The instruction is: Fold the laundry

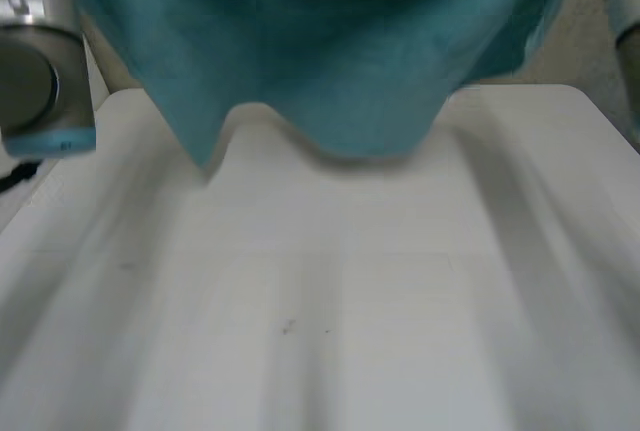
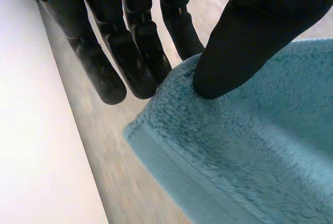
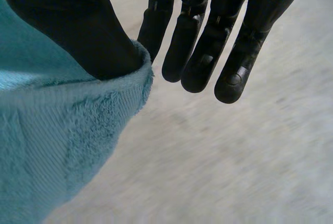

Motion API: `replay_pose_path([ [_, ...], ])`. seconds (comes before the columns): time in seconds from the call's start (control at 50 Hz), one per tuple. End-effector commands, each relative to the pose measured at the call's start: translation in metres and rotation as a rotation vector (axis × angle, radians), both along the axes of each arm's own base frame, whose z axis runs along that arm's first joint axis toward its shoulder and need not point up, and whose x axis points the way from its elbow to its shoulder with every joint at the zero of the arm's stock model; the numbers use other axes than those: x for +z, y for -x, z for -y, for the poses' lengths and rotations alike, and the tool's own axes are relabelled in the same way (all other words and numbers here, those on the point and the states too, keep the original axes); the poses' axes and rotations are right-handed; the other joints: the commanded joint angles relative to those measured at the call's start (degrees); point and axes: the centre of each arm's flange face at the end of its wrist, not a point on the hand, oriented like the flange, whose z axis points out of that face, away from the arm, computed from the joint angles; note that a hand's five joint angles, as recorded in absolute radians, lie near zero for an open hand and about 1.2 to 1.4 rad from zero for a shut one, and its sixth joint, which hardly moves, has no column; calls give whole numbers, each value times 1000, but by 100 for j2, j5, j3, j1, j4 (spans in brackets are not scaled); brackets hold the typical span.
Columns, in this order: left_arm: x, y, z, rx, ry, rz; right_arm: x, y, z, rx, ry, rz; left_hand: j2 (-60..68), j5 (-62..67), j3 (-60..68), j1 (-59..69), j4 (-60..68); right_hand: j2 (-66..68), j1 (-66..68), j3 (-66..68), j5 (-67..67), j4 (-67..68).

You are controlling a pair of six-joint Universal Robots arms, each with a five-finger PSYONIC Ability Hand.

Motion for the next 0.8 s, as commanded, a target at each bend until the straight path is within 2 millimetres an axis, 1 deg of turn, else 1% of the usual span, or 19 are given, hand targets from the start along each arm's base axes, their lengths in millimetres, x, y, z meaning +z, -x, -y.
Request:
replay_pose_path([
  [0.02,-93,-18,-13,18,-297,72,-98,5,-24,106,-323,-119,1120,1498,1147,1446,1147,1232,2387,1208,1354,1169],
  [0.04,-112,-21,-19,20,-360,88,-118,11,-30,123,-401,-140,1120,1498,1147,1446,1147,1232,2387,1208,1354,1169],
  [0.06,-113,-21,-19,20,-360,89,-119,11,-30,123,-401,-141,1120,1498,1147,1446,1147,1232,2387,1208,1354,1169],
  [0.08,-131,-23,-26,18,-420,107,-134,15,-35,144,-465,-159,1120,1498,1147,1446,1147,1232,2387,1208,1354,1169],
  [0.1,-131,-23,-26,18,-421,107,-134,15,-36,144,-466,-159,1120,1498,1147,1446,1147,1232,2387,1208,1354,1169],
  [0.14,-159,-30,-39,4,-518,139,-157,21,-46,178,-571,-169,1120,1498,1147,1446,1147,1232,2387,1208,1354,1169],
  [0.16,-159,-30,-39,4,-518,139,-157,21,-46,178,-572,-169,1120,1498,1147,1446,1147,1232,2387,1208,1354,1169],
  [0.2,-169,-38,-48,-1,-559,154,-169,28,-50,171,-646,-160,1120,1498,1147,1446,1147,1232,2387,1208,1354,1169],
  [0.32,-167,-47,-53,10,-563,153,-181,40,-55,142,-731,-129,1120,1498,1147,1446,1147,1232,2387,1208,1354,1169],
  [0.34,-166,-47,-54,10,-560,150,-184,43,-56,132,-756,-105,1120,1498,1147,1446,1147,772,1926,748,894,709],
  [0.36,-164,-48,-54,14,-556,145,-187,47,-56,116,-788,-68,1120,1498,1147,1446,1147,-748,406,-772,-626,-811],
  [0.38,-164,-48,-54,14,-556,145,-187,47,-56,116,-788,-67,1120,1498,1147,1446,1147,-763,391,-787,-641,-827],
  [0.42,-161,-52,-52,24,-548,141,-195,59,-57,69,-868,54,1120,1498,1147,1446,1147,-2322,-1168,-2346,-2200,-2385],
  [0.44,-161,-52,-52,24,-548,141,-195,59,-57,68,-869,54,1120,1498,1147,1446,1147,-2328,-1173,-2352,-2206,-2391],
  [0.48,-160,-53,-51,27,-544,139,-203,69,-60,30,-940,195,1120,1498,1147,1446,1147,-3349,-2195,-3373,-3227,-3412],
  [0.54,-159,-53,-51,28,-541,136,-207,71,-63,23,-972,257,1120,1498,1147,1446,1147,-3522,-2368,-3546,-3400,-3585],
  [0.58,-159,-53,-51,28,-541,136,-213,75,-72,10,-1020,329,1120,1498,1147,1446,1147,-3957,-2802,-3980,-3835,-4020],
  [0.68,-160,-54,-51,26,-548,130,-219,84,-84,-29,-1051,355,1120,1498,1147,1446,1147,-4144,-2990,-4168,-4022,-4207],
  [0.8,-160,-55,-50,29,-549,126,-223,89,-91,-45,-1050,369,1120,1498,1147,1446,1147,-4178,-3024,-4202,-4056,-4242],
])
